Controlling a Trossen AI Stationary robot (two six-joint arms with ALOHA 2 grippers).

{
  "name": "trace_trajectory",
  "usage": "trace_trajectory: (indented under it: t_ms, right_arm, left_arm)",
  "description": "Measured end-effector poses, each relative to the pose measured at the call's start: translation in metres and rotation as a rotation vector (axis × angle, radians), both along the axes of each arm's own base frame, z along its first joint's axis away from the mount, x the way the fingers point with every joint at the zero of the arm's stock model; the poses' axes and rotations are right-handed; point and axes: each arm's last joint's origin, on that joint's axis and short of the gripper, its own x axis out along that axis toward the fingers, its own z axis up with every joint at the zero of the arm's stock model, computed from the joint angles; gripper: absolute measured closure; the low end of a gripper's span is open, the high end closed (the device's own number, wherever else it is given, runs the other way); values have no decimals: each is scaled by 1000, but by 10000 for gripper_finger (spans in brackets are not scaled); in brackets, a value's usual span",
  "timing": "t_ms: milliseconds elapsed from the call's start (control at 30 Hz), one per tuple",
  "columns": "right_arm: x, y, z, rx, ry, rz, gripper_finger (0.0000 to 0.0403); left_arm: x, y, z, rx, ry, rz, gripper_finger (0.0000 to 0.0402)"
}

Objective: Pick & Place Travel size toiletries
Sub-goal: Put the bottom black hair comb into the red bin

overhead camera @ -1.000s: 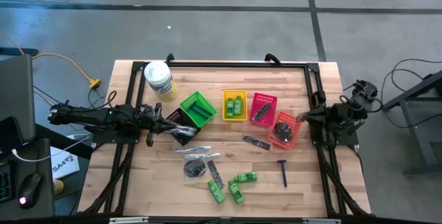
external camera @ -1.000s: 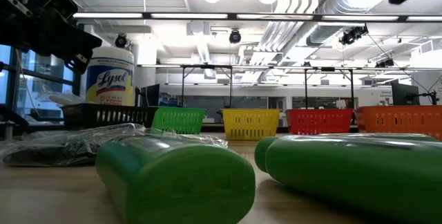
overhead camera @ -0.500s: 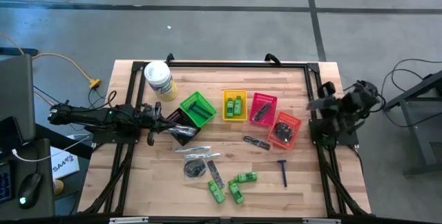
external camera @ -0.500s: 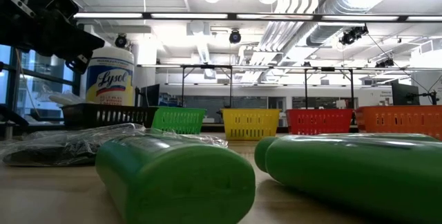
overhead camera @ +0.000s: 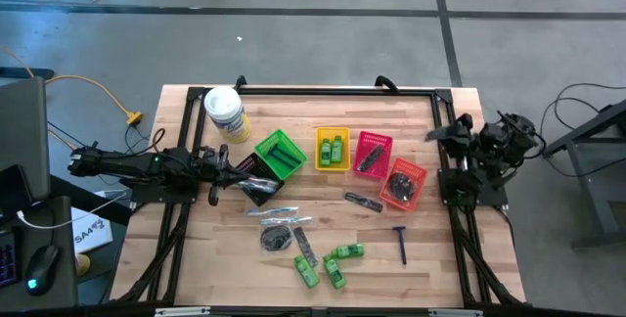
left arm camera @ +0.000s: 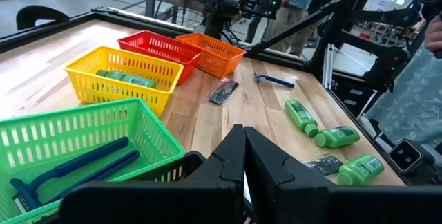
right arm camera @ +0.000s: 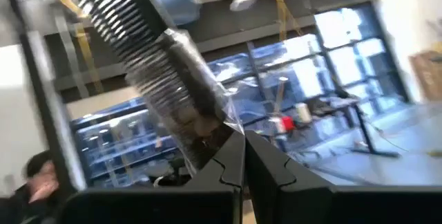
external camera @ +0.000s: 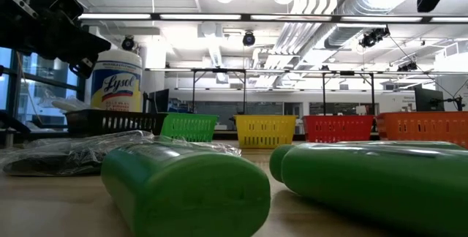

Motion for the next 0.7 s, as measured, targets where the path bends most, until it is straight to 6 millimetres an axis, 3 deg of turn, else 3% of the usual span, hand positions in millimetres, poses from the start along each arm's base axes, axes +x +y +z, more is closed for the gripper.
trace_trajectory:
  t_ms: [700]
  right_arm:
    - [2, 0, -6, 57, 95, -69, 401]
  left_arm:
    - [0, 0, 0, 0, -1, 1, 402]
